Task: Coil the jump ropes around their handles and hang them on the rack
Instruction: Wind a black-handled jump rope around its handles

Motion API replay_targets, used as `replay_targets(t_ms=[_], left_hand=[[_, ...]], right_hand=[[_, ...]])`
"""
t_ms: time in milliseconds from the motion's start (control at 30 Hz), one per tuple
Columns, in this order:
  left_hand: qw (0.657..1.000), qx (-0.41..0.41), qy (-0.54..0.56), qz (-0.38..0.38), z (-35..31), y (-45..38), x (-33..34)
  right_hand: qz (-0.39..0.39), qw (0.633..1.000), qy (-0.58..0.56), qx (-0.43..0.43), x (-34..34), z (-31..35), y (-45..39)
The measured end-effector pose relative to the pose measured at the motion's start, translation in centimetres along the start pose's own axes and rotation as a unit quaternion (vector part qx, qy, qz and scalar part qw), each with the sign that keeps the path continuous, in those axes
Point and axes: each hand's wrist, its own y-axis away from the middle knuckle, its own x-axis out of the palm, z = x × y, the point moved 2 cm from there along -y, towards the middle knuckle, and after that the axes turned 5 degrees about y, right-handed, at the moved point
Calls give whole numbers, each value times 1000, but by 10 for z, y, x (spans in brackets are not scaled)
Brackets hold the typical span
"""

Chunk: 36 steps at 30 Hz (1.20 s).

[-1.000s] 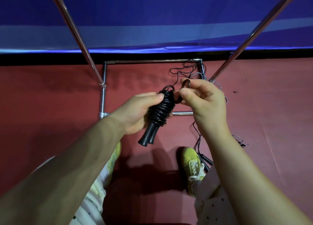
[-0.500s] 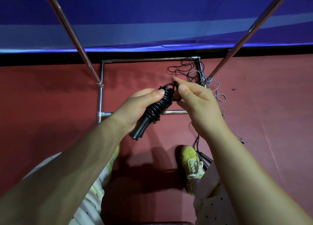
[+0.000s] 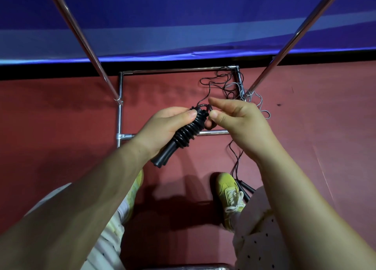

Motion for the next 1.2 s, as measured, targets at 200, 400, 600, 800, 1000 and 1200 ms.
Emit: replay_targets(t_ms=[200,400,600,800,1000,1200], left_hand=[[999,9,-34,20,2,1,2],[996,25,-66,54,2,4,4],[983,47,-161,75,2,5,-1],[973,49,-213,71,1,6,-2],[983,45,-153,91,0,7,-7],[990,38,-108,85,3,2,-5]], right_hand=[[86,994,-13,73,-3,-6,-1],[105,989,-7,102,-6,-8,-2],[95,988,-52,114,1,-8,0],[63,981,-79,168,5,-8,0],[12,992,-73,104,12,-9,4],[-65,980,184,29,12,-2,5]])
